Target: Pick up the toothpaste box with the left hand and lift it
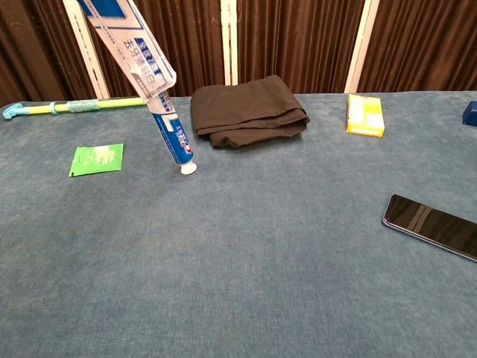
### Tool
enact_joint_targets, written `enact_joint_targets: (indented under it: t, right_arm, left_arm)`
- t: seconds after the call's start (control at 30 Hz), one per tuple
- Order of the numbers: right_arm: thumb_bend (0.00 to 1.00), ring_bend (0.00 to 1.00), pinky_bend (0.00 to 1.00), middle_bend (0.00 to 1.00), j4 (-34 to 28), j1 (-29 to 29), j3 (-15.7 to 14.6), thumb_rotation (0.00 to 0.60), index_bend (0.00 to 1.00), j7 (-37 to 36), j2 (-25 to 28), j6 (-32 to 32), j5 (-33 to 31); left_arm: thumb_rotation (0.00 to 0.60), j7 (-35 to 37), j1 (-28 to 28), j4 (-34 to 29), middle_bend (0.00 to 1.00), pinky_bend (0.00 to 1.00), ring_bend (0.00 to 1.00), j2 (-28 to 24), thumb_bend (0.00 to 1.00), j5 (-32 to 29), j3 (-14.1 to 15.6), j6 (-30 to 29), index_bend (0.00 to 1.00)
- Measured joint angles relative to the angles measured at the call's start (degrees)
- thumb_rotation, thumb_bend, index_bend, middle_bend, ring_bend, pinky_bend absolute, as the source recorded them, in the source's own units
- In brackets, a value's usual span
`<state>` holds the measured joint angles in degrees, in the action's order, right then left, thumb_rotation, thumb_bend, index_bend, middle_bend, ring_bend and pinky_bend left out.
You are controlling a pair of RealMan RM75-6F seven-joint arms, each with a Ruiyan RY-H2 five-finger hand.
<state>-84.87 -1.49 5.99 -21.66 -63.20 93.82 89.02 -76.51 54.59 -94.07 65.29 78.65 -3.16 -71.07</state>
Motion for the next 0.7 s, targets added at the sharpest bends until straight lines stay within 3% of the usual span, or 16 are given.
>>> enact_joint_targets:
  t: [0.37,0.7]
  right_arm:
    - [0.08,0.0,0.06,0.01,-0.1,0.0,-0.1,0.6,0.24,0.5,-0.1,-0.1,0.2]
    - [0.08,0.0,0.06,0.01,-0.4,0.0,-0.2,0.6,0.24,1.5,-0.3,0.1,0.6]
  left_arm:
    - [0.6,3.6,-2.3,-4.1,0.26,0.31,0.26,-7.1,0.28,-0.3,-4.9,-3.0,0.37]
    - [0.6,8.4,-6.7,-6.3,0.25,0.31,0.26,-8.4,0.28,0.4,-4.3,-4.1,0.37]
